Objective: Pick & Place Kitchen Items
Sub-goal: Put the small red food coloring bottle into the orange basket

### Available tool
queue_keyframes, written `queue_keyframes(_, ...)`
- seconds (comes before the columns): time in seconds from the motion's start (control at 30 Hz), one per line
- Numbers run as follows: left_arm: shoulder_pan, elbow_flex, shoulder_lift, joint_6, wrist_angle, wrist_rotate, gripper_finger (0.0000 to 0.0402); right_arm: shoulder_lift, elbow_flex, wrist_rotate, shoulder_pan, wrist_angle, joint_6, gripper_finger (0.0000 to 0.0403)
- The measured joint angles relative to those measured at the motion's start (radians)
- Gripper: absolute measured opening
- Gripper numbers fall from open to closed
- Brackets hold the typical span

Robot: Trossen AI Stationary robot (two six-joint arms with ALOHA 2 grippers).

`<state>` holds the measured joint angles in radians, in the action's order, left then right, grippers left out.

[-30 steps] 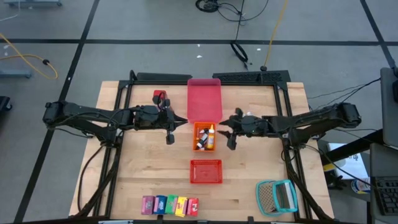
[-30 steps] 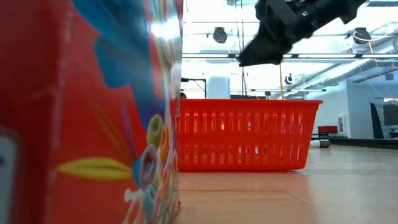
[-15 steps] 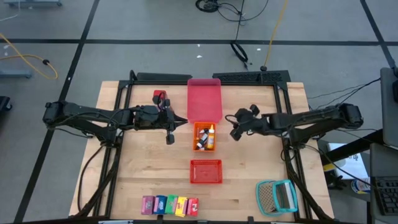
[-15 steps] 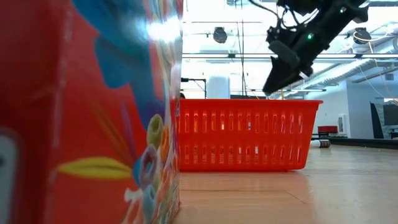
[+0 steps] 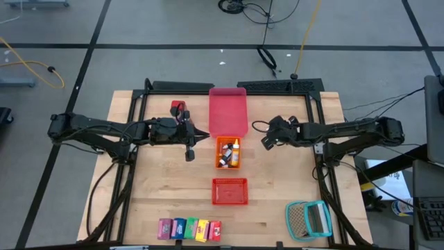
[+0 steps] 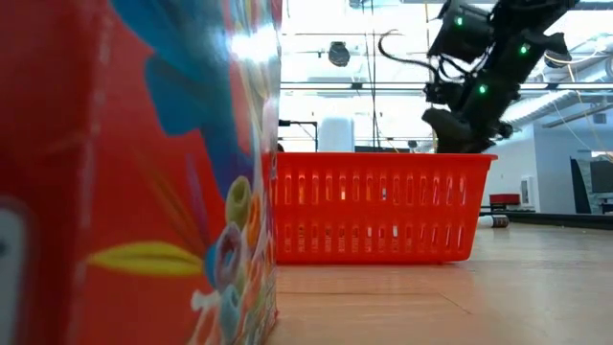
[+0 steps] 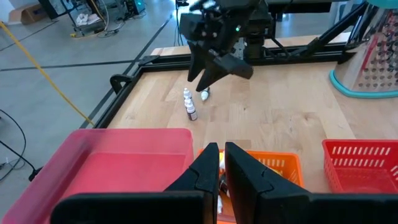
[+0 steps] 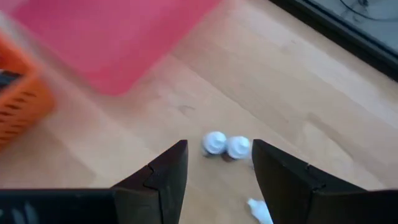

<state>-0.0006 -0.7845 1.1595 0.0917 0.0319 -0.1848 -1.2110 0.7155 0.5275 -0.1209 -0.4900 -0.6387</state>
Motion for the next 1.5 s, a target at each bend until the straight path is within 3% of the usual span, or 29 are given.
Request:
queue_keyframes(0.4, 0.000, 0.000, 0.000, 0.000, 0.000, 0.000, 0.0031, 0.000, -0.087, 0.036, -0.099, 0.012, -0.083, 0.0171)
queue_keyframes(0.9, 0.000, 0.000, 0.000, 0.001, 0.000, 0.000, 0.0031, 0.000, -0.171, -0.008, -0.180, 0.132, -0.052, 0.0171)
queue_keyframes(1.23, 0.000, 0.000, 0.000, 0.001, 0.000, 0.000, 0.0031, 0.000, -0.252, -0.066, -0.219, 0.302, -0.023, 0.0170)
queue_keyframes(1.37, 0.000, 0.000, 0.000, 0.001, 0.000, 0.000, 0.0031, 0.000, -0.270, -0.079, -0.234, 0.307, -0.019, 0.0150)
queue_keyframes(1.5, 0.000, 0.000, 0.000, 0.001, 0.001, 0.000, 0.0031, 0.000, -0.279, -0.086, -0.240, 0.307, -0.019, 0.0104)
